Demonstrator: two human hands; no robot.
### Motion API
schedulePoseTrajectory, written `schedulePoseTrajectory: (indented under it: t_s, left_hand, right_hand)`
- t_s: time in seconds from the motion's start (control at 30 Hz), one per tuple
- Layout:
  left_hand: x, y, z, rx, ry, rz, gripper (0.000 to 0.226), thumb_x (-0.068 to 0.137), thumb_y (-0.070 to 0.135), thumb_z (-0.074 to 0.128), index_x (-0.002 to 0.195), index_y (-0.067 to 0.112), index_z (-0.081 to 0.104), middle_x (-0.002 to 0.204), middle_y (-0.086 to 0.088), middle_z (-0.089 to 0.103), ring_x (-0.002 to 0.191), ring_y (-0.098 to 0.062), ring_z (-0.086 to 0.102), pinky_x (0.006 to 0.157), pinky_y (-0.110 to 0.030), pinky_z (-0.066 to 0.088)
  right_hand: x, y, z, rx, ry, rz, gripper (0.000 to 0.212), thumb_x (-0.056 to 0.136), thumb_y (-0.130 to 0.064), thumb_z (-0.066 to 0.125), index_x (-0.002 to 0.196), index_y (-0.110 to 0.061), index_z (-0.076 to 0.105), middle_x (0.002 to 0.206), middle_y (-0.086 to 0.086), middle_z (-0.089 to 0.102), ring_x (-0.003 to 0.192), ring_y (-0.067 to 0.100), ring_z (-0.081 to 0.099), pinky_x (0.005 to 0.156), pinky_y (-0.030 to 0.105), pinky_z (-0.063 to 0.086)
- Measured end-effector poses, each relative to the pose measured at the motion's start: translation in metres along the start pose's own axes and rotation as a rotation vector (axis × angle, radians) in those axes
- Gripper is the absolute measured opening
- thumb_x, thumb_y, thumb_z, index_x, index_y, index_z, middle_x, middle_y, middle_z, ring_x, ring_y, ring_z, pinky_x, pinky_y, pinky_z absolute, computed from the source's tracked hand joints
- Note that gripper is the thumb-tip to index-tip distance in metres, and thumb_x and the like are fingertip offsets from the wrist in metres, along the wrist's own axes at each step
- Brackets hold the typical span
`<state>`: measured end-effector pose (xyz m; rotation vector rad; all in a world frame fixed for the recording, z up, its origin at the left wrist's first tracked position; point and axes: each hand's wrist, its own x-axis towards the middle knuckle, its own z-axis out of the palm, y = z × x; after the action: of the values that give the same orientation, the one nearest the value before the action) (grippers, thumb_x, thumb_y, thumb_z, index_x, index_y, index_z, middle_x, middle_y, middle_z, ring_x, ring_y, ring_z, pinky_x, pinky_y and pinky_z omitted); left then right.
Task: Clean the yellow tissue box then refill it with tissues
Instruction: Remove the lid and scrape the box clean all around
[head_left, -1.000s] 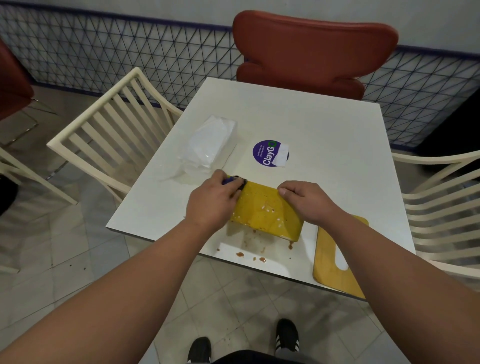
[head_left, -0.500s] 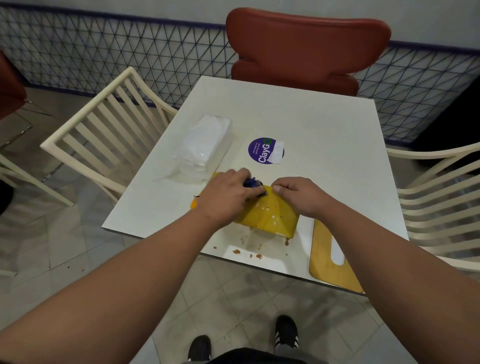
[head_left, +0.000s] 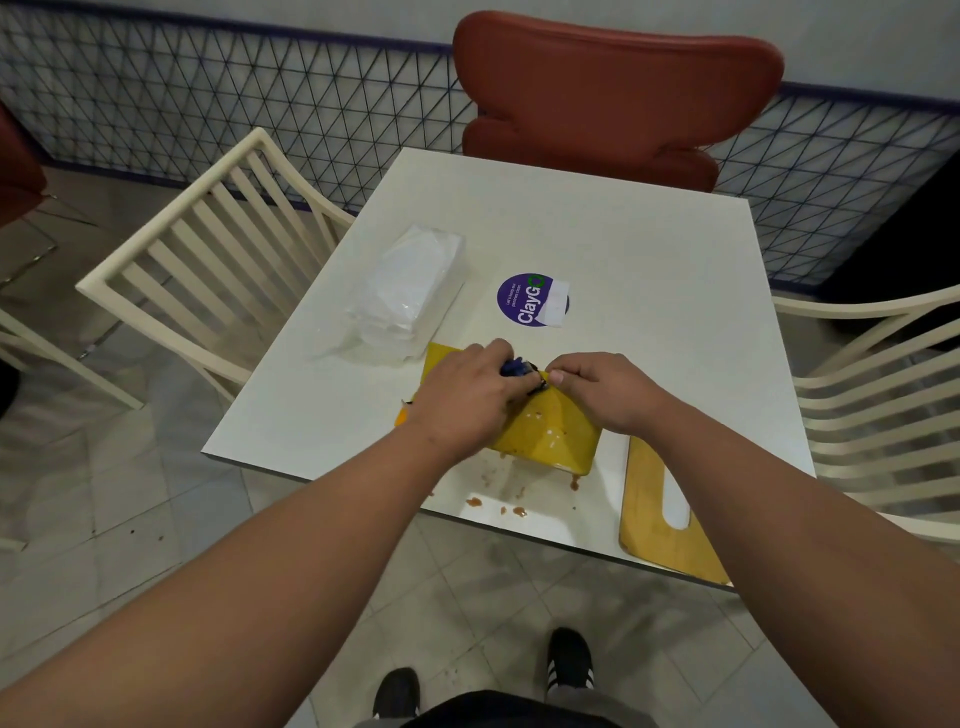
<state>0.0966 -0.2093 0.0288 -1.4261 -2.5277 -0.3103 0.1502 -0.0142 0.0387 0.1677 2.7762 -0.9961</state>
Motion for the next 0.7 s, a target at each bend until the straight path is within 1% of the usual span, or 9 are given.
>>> schedulePoseTrajectory:
  t_s: [0.07, 0.13, 0.17, 0.23, 0.3, 0.33, 0.5, 0.63, 0.7]
  left_hand:
    - [-0.009, -0.016, -0.004, 0.01, 0.003, -0.028, 0.033, 0.077, 0.017, 0.064, 0.107, 0.026, 0.072, 0.087, -0.013, 0.06, 0.059, -0.032, 0.054, 0.052, -0.033, 0.044]
    - [-0.024, -0.035, -0.006, 0.005, 0.001, -0.101, 0.034, 0.081, 0.019, 0.053, 0.108, 0.027, 0.072, 0.091, -0.013, 0.06, 0.063, -0.032, 0.056, 0.055, -0.035, 0.048]
    - [-0.032, -0.041, -0.005, 0.006, -0.008, -0.113, 0.034, 0.081, 0.017, 0.057, 0.11, 0.027, 0.071, 0.093, -0.013, 0.06, 0.065, -0.033, 0.056, 0.056, -0.036, 0.049]
    - [-0.046, -0.044, 0.0, 0.011, -0.042, -0.045, 0.036, 0.08, 0.013, 0.064, 0.113, 0.026, 0.069, 0.092, -0.014, 0.058, 0.066, -0.032, 0.054, 0.055, -0.039, 0.048]
    - [-0.051, -0.043, 0.004, 0.018, -0.063, 0.039, 0.035, 0.08, 0.013, 0.063, 0.113, 0.026, 0.069, 0.088, -0.013, 0.056, 0.064, -0.031, 0.052, 0.052, -0.037, 0.046]
    - [-0.048, -0.042, 0.003, 0.016, -0.059, 0.044, 0.035, 0.081, 0.013, 0.064, 0.112, 0.026, 0.069, 0.087, -0.013, 0.056, 0.063, -0.031, 0.052, 0.052, -0.037, 0.046]
    - [-0.024, -0.038, -0.001, 0.001, -0.006, -0.037, 0.036, 0.078, 0.015, 0.058, 0.111, 0.024, 0.071, 0.089, -0.013, 0.058, 0.064, -0.032, 0.055, 0.052, -0.037, 0.047]
    - [-0.045, -0.038, 0.005, -0.015, -0.068, 0.102, 0.033, 0.083, 0.015, 0.06, 0.113, 0.027, 0.07, 0.09, -0.011, 0.058, 0.065, -0.03, 0.054, 0.052, -0.033, 0.044]
    - [-0.044, -0.042, 0.003, 0.003, -0.083, 0.115, 0.033, 0.084, 0.014, 0.061, 0.113, 0.028, 0.07, 0.091, -0.011, 0.059, 0.065, -0.03, 0.054, 0.052, -0.032, 0.043]
  right_hand:
    - [0.001, 0.0, -0.001, -0.011, -0.007, -0.003, 0.029, 0.101, -0.032, 0.042, 0.118, -0.022, 0.064, 0.107, -0.007, 0.058, 0.101, 0.012, 0.05, 0.084, 0.026, 0.037]
    - [0.002, 0.001, -0.001, 0.002, -0.008, -0.001, 0.029, 0.101, -0.032, 0.042, 0.118, -0.021, 0.064, 0.109, -0.007, 0.059, 0.101, 0.012, 0.05, 0.084, 0.025, 0.036]
    - [0.002, 0.001, -0.001, 0.01, -0.011, 0.0, 0.029, 0.102, -0.032, 0.042, 0.117, -0.021, 0.064, 0.11, -0.007, 0.059, 0.102, 0.012, 0.05, 0.084, 0.025, 0.035]
    - [0.002, 0.002, 0.0, 0.007, -0.022, -0.002, 0.03, 0.102, -0.033, 0.042, 0.118, -0.021, 0.064, 0.109, -0.008, 0.059, 0.102, 0.012, 0.05, 0.084, 0.025, 0.035]
    - [0.001, 0.003, 0.0, -0.009, -0.021, -0.007, 0.03, 0.102, -0.032, 0.041, 0.119, -0.02, 0.063, 0.108, -0.009, 0.057, 0.102, 0.011, 0.05, 0.084, 0.025, 0.035]
    - [0.001, 0.003, 0.0, -0.012, -0.014, -0.01, 0.03, 0.102, -0.032, 0.041, 0.118, -0.02, 0.064, 0.108, -0.009, 0.058, 0.102, 0.011, 0.05, 0.084, 0.025, 0.035]
    - [0.002, 0.004, -0.001, -0.021, -0.001, -0.004, 0.029, 0.102, -0.032, 0.041, 0.115, -0.02, 0.064, 0.108, -0.007, 0.06, 0.101, 0.014, 0.052, 0.082, 0.025, 0.035]
    - [0.004, 0.003, 0.0, -0.032, -0.013, -0.005, 0.031, 0.102, -0.033, 0.041, 0.118, -0.021, 0.063, 0.113, -0.005, 0.06, 0.103, 0.014, 0.05, 0.084, 0.026, 0.036]
    - [0.003, 0.002, -0.001, -0.02, -0.002, 0.0, 0.031, 0.102, -0.033, 0.041, 0.119, -0.02, 0.063, 0.113, -0.004, 0.06, 0.103, 0.015, 0.051, 0.085, 0.027, 0.037]
